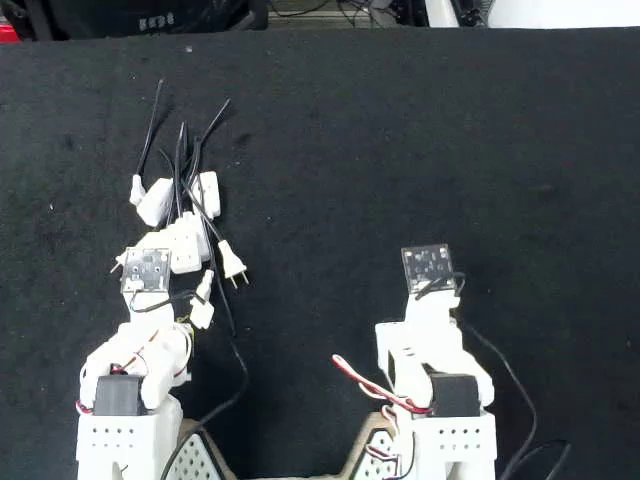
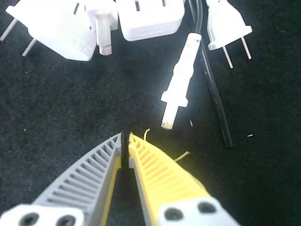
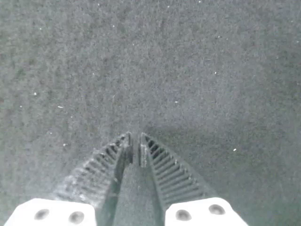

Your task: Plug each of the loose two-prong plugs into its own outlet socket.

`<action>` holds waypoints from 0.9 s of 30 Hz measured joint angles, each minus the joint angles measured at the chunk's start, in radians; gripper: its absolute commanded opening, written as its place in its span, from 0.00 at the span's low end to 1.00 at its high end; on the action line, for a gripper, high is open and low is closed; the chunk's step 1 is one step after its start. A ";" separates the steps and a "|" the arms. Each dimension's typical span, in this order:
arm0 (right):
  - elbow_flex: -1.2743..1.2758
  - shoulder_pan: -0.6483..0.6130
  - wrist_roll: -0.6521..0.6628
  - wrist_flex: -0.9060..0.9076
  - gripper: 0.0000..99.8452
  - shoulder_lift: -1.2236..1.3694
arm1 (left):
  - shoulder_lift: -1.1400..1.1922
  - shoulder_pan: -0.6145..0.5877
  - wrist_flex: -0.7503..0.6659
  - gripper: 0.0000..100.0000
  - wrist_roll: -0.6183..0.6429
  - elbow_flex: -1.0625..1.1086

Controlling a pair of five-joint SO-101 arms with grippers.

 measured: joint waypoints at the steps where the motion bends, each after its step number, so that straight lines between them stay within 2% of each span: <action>1: 0.000 0.000 0.000 0.000 0.02 0.000 | 0.000 0.000 0.000 0.04 0.000 0.000; 27: 0.000 0.000 0.000 0.000 0.02 0.000 | 0.000 0.000 0.000 0.04 0.000 0.000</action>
